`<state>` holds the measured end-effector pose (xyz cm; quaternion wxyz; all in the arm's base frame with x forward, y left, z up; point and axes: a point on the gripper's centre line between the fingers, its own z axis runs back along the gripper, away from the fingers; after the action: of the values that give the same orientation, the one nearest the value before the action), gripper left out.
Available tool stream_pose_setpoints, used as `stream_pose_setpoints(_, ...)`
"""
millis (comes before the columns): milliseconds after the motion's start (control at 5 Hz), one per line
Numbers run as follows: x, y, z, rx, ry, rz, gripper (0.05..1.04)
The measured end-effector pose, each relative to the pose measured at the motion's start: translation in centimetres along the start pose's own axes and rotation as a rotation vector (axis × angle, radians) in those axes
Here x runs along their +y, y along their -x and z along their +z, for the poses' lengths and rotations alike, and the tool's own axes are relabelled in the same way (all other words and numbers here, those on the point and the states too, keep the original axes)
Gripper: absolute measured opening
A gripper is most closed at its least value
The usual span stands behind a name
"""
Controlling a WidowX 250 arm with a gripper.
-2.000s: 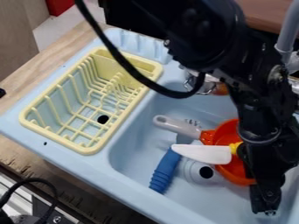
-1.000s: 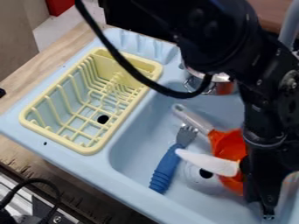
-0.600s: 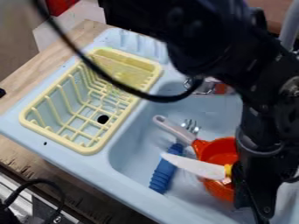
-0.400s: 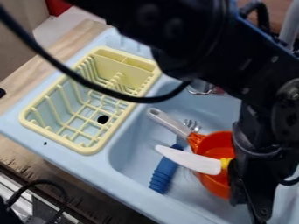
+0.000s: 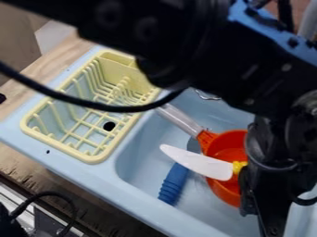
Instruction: Put the knife in the orange pot
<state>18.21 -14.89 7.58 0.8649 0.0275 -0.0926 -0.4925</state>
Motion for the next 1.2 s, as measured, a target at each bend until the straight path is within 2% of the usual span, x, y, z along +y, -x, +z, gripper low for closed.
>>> stream_pose_setpoints(200,0.9,1.5,1.3,-0.012,-0.026,-0.004,0.055)
stream_pose_setpoints(400,2.2,3.6,2.2,-0.015,-0.031,-0.036,0.055)
stream_pose_setpoints(600,3.4,5.8,2.8,-0.005,-0.043,-0.073,0.055)
stream_pose_setpoints(1000,6.6,9.6,3.7,0.01,-0.083,-0.222,0.055)
stream_pose_setpoints(1200,8.4,11.5,3.8,-0.009,-0.106,-0.322,0.055)
